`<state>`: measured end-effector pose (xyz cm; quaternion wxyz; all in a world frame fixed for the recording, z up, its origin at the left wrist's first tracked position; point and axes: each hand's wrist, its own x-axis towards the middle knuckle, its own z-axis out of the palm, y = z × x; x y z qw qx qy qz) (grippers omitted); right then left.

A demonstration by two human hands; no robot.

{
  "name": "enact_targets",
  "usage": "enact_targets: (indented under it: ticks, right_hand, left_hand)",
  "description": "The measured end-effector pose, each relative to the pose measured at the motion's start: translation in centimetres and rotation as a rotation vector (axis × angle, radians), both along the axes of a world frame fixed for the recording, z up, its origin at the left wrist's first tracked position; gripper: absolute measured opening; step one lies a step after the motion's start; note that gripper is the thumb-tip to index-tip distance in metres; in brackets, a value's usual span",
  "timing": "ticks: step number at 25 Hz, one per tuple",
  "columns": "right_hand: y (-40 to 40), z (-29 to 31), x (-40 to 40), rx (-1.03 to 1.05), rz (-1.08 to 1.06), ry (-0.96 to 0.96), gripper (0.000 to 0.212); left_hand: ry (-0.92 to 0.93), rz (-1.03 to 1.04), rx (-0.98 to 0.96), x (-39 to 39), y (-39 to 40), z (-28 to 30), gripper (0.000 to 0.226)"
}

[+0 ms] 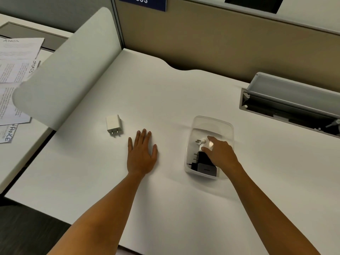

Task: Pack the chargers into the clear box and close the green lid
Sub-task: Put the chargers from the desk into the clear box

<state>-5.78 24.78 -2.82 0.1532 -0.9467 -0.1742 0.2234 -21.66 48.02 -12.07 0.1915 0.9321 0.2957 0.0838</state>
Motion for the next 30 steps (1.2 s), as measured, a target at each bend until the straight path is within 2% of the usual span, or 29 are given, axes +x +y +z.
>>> enact_targets:
  ticks: [5,9,12,14,16,19,22,27,30]
  right_hand:
    - [-0.6,0.6,0.0,0.032,0.009,-0.013,0.062]
    - [-1.9,1.7,0.2,0.348,-0.064,-0.266,0.038]
    - [-4.2,2.0,1.1,0.654,-0.246,-0.431,0.024]
    - [-6.3,1.2,1.7,0.766,-0.429,-0.372,0.023]
    - [-8.0,-0.3,1.8,0.828,-0.560,-0.188,0.023]
    - [-9.0,-2.1,0.7,0.860,-0.596,0.032,0.025]
    - [-8.5,-3.0,-0.8,0.906,-0.582,0.078,0.020]
    - [-7.8,-4.1,-2.3,1.044,-0.675,0.173,0.026]
    - [-8.0,-4.6,-2.8,1.100,-0.699,0.244,0.029]
  left_hand:
    - [0.007,-0.006,0.008,-0.1,0.0,0.0,0.062]
    - [0.009,-0.020,0.007,-0.2,0.1,0.0,0.062]
    - [-0.033,-0.016,-0.028,0.0,0.2,0.4,0.060]
    - [-0.154,0.085,-0.061,-0.2,0.8,1.0,0.059]
    - [-0.280,0.277,-0.039,-0.8,1.8,1.6,0.062]
    - [-0.329,0.607,-0.046,-0.6,4.6,3.0,0.074]
    - [-0.298,0.825,-0.224,0.4,7.9,4.0,0.082]
    - [-0.286,0.876,-0.352,1.4,10.5,3.7,0.068]
    - [-0.337,0.778,-0.363,1.3,9.7,3.4,0.060]
